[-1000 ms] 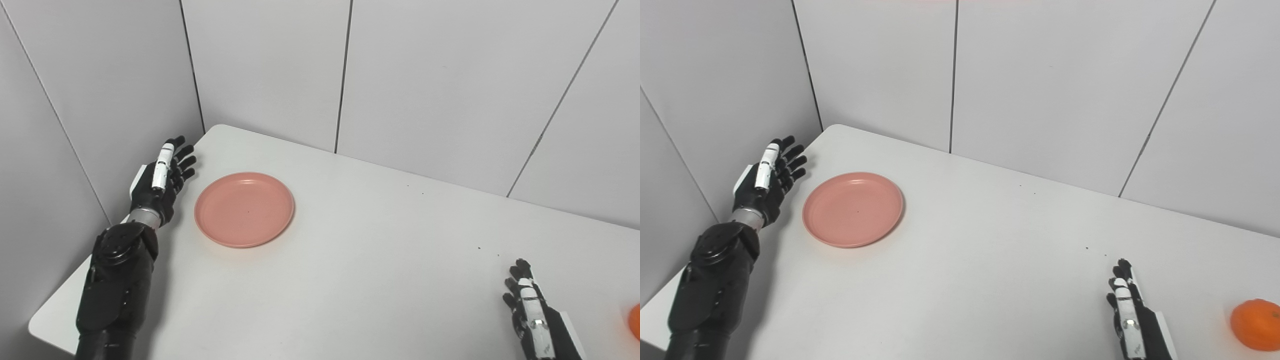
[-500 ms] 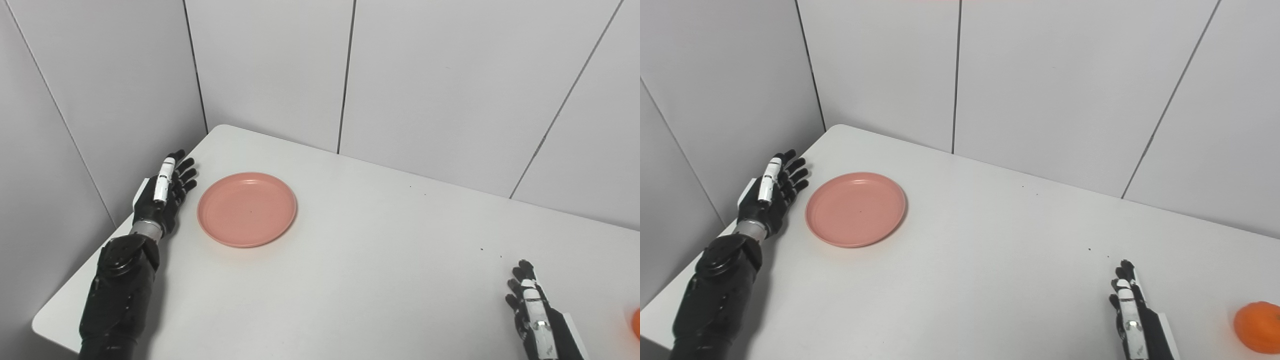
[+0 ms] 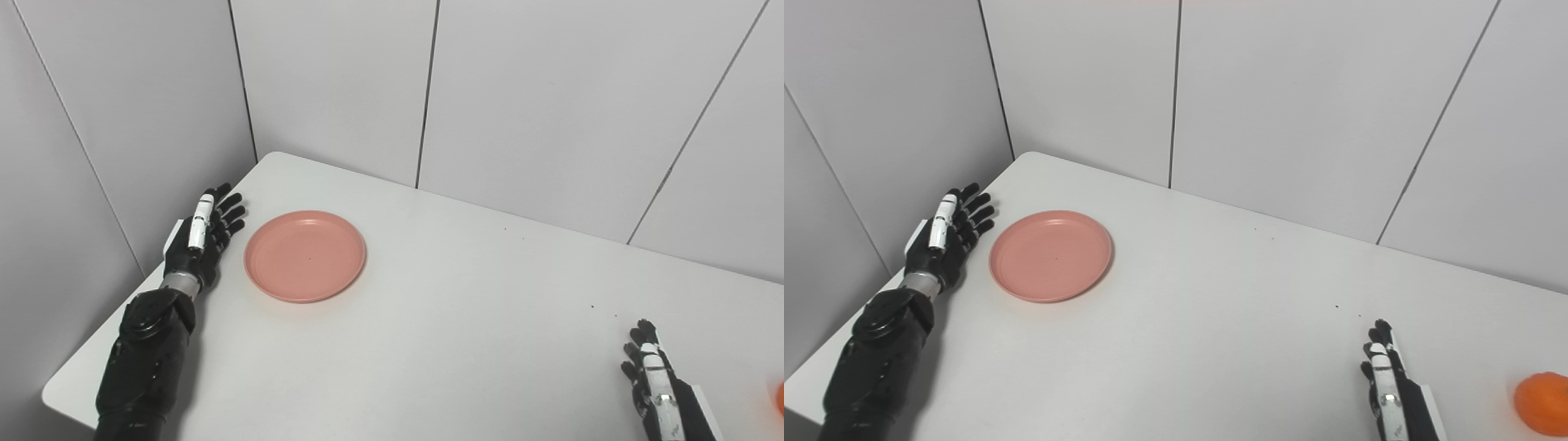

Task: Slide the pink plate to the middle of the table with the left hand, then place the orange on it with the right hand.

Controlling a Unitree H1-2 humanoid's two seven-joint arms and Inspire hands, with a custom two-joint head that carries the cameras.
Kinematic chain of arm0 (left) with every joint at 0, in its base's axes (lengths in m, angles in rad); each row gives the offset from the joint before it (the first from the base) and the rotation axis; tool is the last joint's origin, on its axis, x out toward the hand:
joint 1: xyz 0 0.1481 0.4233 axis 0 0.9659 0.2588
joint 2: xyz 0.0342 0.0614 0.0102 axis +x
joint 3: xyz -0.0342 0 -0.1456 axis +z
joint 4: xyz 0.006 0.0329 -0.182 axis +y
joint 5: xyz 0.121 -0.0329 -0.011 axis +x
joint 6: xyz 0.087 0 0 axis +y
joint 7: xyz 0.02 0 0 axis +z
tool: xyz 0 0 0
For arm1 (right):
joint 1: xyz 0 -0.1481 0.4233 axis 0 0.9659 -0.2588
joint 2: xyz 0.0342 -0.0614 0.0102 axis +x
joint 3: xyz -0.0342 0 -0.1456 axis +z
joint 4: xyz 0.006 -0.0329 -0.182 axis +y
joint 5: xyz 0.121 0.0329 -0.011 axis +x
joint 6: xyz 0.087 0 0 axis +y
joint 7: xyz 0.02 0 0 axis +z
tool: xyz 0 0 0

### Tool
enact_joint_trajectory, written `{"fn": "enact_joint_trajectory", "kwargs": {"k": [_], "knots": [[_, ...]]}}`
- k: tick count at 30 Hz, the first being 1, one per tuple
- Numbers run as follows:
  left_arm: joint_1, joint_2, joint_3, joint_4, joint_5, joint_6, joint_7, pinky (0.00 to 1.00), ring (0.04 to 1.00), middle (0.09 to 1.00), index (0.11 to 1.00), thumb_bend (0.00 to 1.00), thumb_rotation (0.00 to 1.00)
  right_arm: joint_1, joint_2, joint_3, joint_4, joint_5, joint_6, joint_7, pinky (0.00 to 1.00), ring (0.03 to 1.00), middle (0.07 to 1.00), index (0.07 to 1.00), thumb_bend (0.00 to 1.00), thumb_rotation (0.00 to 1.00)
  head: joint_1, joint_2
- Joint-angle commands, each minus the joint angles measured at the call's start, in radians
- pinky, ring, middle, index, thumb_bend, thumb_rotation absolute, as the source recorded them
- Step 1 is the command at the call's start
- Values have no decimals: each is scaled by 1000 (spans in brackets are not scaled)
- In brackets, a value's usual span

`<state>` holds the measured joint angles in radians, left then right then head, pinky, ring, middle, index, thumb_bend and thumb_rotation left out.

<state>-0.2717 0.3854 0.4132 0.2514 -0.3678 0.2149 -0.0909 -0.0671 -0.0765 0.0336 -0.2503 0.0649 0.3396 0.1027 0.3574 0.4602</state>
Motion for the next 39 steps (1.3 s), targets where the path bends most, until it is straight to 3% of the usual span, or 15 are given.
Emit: {"fn": "enact_joint_trajectory", "kwargs": {"k": [1,17,28,32,39], "knots": [[3,-6,-15,-38,-17,37,-12,893,898,900,888,368,1000,-27,2,-6,-27,8,-8,0,1000,1000,1000,1000,31,1000,0,1],[29,-45,-69,-161,-27,136,-6,893,899,905,894,330,1000,-29,3,4,-18,-14,-15,-5,1000,1000,1000,1000,46,1000,-15,6],[32,-85,-113,-159,-12,158,9,882,875,881,877,330,1000,-26,11,1,-23,-17,-11,-9,1000,1000,1000,1000,50,1000,-21,14],[38,-87,-140,-143,-15,135,-27,911,901,907,899,343,1000,-25,10,4,-25,-21,-10,-6,1000,1000,1000,1000,52,1000,-23,16],[36,-104,-191,-142,10,158,-19,891,889,893,890,345,1000,-23,19,6,-32,-33,-11,-15,1000,1000,1000,1000,48,1000,-31,23]]}}
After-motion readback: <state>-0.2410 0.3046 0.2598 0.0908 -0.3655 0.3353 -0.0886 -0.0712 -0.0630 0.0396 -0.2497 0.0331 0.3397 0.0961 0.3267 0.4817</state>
